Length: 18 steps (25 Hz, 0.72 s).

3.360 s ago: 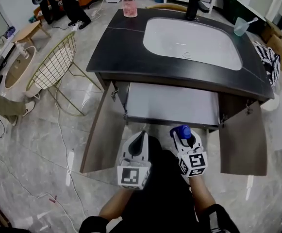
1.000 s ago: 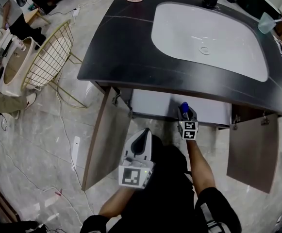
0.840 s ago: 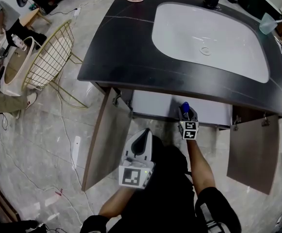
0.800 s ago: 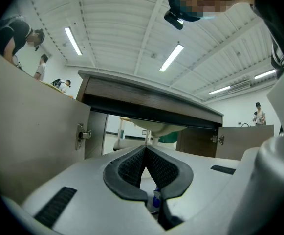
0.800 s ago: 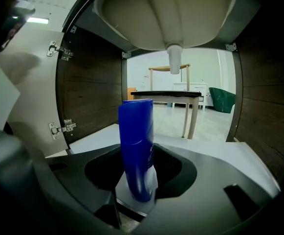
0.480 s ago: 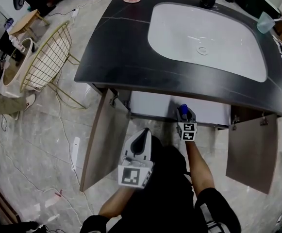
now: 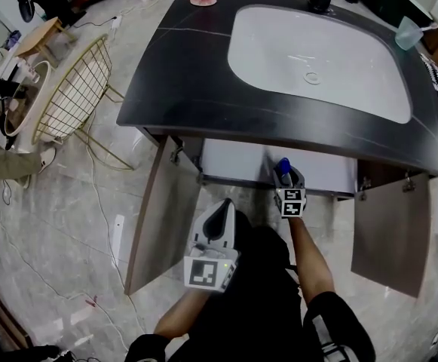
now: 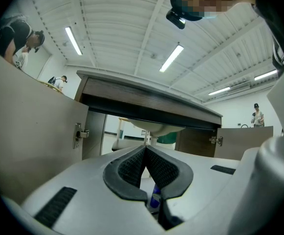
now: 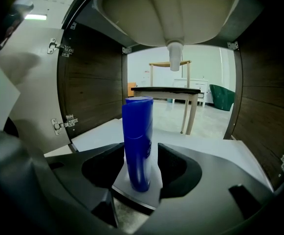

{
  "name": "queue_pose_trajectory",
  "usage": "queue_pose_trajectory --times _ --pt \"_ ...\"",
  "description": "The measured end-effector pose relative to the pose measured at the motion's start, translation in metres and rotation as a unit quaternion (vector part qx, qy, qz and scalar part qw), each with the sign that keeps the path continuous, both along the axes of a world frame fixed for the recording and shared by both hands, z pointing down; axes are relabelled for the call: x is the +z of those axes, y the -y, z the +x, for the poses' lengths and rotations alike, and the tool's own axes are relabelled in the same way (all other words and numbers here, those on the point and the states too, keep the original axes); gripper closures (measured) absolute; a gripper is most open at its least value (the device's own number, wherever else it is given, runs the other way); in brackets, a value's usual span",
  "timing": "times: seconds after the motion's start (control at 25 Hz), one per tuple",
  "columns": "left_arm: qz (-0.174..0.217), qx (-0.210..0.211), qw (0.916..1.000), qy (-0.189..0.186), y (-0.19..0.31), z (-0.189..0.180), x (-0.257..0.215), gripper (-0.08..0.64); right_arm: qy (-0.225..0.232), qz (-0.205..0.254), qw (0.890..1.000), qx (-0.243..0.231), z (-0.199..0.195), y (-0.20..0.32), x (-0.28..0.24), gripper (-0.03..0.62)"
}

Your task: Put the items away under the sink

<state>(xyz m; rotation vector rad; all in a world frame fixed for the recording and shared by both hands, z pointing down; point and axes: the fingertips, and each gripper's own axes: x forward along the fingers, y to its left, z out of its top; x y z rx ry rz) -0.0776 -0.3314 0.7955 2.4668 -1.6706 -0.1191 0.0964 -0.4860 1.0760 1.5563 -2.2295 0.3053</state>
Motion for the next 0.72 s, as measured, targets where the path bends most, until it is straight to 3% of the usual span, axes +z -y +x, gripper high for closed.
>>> queue_pose_trajectory --times 0.24,0.44,0.72 --pt "0.011 0.004 0.9999 -0.006 -0.008 -0.004 -0.005 0.545 -0.015 -0.026 0.999 0.014 0.003 -0.032 -0.01 0.391" --pt "0.009 0.017 0.9998 -0.012 -0.018 -0.003 -0.003 0.545 -0.012 -0.056 0.998 0.024 0.0 -0.055 -0.02 0.537" --pt "-0.026 0.021 0.9993 -0.017 -0.016 -0.005 -0.036 0.545 0.011 -0.159 0.986 0.056 0.002 -0.087 -0.032 0.581"
